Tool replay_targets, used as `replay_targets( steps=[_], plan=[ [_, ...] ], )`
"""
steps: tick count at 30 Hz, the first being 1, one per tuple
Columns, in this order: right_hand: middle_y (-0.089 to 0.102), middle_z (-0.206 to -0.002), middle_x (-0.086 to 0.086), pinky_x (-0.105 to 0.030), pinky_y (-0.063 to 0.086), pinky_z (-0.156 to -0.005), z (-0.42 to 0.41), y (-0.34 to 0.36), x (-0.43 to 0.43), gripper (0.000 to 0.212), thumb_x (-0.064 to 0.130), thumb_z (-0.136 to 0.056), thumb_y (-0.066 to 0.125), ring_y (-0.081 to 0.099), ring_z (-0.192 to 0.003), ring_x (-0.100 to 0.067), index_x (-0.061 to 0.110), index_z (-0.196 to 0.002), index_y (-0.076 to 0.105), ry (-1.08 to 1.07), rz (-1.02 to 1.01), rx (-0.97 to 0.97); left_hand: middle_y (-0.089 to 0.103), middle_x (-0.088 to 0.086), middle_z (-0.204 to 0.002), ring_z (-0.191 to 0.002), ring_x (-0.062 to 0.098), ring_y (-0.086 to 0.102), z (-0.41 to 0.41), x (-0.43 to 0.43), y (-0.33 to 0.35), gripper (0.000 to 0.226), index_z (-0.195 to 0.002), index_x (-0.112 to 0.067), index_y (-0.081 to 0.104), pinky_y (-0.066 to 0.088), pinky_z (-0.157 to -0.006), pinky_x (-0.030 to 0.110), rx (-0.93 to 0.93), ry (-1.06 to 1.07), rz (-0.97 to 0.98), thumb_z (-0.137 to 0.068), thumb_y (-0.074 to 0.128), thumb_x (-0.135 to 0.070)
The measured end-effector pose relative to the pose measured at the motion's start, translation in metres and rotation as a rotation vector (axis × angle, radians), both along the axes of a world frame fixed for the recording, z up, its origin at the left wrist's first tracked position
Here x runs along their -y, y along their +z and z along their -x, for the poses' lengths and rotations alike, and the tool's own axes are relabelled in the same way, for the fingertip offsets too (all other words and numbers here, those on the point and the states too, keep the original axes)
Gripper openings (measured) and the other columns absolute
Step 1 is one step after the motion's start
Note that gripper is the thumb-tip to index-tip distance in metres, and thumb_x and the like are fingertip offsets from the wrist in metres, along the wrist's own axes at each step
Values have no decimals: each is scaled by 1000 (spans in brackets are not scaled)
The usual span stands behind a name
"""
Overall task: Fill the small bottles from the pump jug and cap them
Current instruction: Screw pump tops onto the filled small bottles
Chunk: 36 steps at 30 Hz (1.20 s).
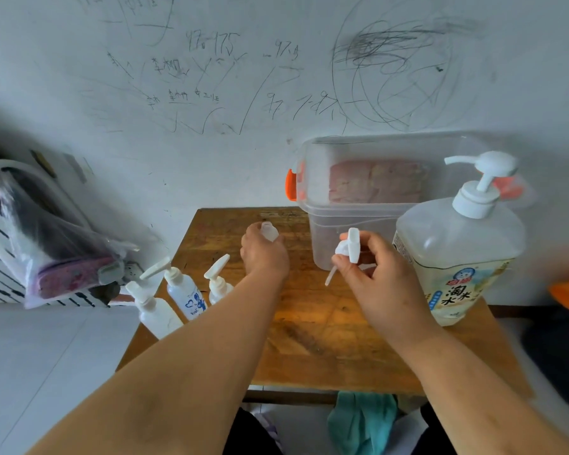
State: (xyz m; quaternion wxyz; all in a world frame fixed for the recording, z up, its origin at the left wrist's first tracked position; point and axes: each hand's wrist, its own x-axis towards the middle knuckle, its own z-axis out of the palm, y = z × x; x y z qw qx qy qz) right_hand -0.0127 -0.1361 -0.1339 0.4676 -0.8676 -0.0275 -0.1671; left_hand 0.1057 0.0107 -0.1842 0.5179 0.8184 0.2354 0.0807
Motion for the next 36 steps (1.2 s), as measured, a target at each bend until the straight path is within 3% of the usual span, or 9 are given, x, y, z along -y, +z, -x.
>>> replay_targets(
  steps=[7,11,14,19,23,27,32,36],
  plan=[
    [56,-99,19,6,39,-65,-4,28,-9,27,37,-91,56,50,-83,17,24,-114,55,-46,9,133,54,-4,-136,-124,20,52,69,-5,0,60,-137,-27,45,49,-100,39,21,-300,-68,-84,73,-33],
    [59,-91,21,0,44,-70,-2,44,-17,30,36,-90,57,57,-84,13,18,-114,57,-15,-103,173,61,-8,-123,-114,13,57,94,-16,-11,56,-125,-31,52,52,-98,38,4,-460,-49,-76,79,-38],
    [60,-92,18,1,43,-70,4,50,-25,30,36,-90,57,56,-84,12,17,-113,58,5,-61,184,60,-9,-125,-117,12,56,105,-21,-15,61,-127,-32,51,51,-100,41,-29,-497,4,-74,79,-42],
    [52,-84,30,3,40,-66,9,49,-31,25,35,-90,58,51,-82,25,19,-108,59,18,-1,180,59,-10,-131,-122,14,54,112,-23,-17,61,-132,-33,48,47,-104,40,-58,-492,100,-78,78,-36],
    [51,-83,27,4,39,-65,11,45,-33,26,34,-91,58,50,-80,26,18,-112,59,30,32,124,57,-10,-133,-121,12,53,116,-21,-15,64,-137,-32,45,45,-105,39,-83,-498,118,-81,76,-29],
    [60,-96,17,-2,40,-63,10,34,-35,28,35,-92,57,55,-81,6,22,-117,57,80,108,1,56,-13,-131,-121,12,53,118,-21,-14,65,-139,-32,43,44,-107,41,-109,-523,108,-83,75,-27],
    [63,-114,9,-19,47,-80,5,11,-40,32,39,-90,60,59,-102,-9,27,-118,57,157,254,-224,61,-11,-131,-123,13,56,120,-19,-20,66,-138,-35,46,46,-105,45,-142,-531,109,-80,77,-28],
    [62,-109,10,-22,52,-81,5,-5,-42,26,44,-86,63,58,-95,-7,30,-107,56,116,291,-283,62,-11,-130,-123,14,55,120,-18,-23,61,-136,-37,47,46,-106,43,-133,-537,73,-83,75,-24]
  ],
)
